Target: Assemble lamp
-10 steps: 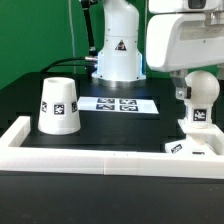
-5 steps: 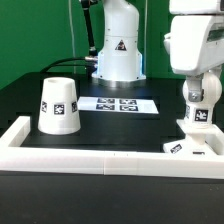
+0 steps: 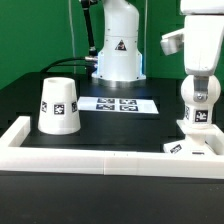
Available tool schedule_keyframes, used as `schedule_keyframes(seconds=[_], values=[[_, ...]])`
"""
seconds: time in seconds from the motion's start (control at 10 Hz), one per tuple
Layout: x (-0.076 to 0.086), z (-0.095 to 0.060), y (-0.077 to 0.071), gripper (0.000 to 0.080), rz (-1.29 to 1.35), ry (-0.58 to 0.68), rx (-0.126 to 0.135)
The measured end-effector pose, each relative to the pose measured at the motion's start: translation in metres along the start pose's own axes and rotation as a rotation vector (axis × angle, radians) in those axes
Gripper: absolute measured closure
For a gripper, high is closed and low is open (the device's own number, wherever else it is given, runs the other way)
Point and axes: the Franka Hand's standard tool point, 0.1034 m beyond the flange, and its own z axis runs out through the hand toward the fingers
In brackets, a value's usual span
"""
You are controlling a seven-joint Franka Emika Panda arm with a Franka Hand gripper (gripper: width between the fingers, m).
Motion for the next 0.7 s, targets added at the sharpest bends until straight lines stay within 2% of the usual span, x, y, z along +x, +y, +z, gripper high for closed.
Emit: schedule_keyframes(seconds=[0.4,0.7], values=[[-0.0065,-0.0003,0.0030,0.0223,0.090,0.001,0.002],[-0.0074,-0.0007,0.0045,0.0223,0.428,0.004,-0.002]])
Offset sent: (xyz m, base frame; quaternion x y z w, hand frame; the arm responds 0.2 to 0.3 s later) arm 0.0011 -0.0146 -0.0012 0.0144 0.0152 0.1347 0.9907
